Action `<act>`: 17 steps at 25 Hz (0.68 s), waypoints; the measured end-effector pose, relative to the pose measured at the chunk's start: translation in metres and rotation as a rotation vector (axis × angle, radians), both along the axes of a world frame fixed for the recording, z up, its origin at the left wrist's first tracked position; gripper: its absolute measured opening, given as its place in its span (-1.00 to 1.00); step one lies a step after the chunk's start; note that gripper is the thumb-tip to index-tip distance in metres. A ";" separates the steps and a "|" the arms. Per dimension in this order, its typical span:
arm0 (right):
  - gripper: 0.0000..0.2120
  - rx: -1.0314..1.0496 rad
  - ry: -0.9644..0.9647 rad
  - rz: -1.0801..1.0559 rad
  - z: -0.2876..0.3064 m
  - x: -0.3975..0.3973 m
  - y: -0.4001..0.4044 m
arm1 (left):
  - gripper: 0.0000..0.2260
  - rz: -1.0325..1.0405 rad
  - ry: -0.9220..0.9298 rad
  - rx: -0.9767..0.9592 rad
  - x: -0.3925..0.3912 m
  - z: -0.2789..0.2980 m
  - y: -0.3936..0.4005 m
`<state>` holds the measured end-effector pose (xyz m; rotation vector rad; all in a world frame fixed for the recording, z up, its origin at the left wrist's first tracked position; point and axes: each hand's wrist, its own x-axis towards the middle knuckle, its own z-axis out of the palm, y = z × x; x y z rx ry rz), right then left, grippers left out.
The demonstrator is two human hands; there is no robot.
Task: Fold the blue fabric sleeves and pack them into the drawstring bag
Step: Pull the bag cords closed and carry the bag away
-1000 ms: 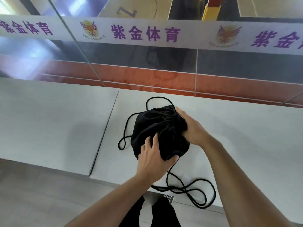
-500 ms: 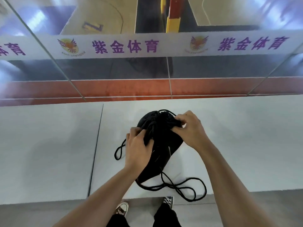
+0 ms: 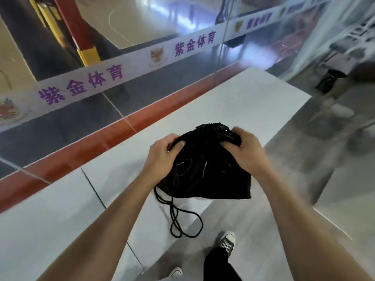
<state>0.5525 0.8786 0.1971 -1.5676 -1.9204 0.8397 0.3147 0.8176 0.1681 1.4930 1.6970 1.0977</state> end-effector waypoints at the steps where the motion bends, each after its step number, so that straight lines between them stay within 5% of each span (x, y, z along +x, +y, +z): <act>1: -0.78 -0.008 0.007 -0.055 0.006 0.016 -0.013 | -0.90 -0.058 -0.006 0.015 0.009 0.008 -0.001; 12: -0.73 -0.259 0.245 -0.518 0.031 0.263 -0.270 | -0.90 -0.661 -0.169 -0.016 0.242 0.055 -0.065; 15: -0.90 -0.201 0.267 -0.724 0.027 0.308 -0.384 | -0.85 -0.851 -0.159 -0.006 0.320 0.060 -0.129; 17: -0.76 -0.116 0.204 -0.849 0.025 0.332 -0.459 | -0.81 -0.975 -0.164 -0.020 0.367 0.063 -0.179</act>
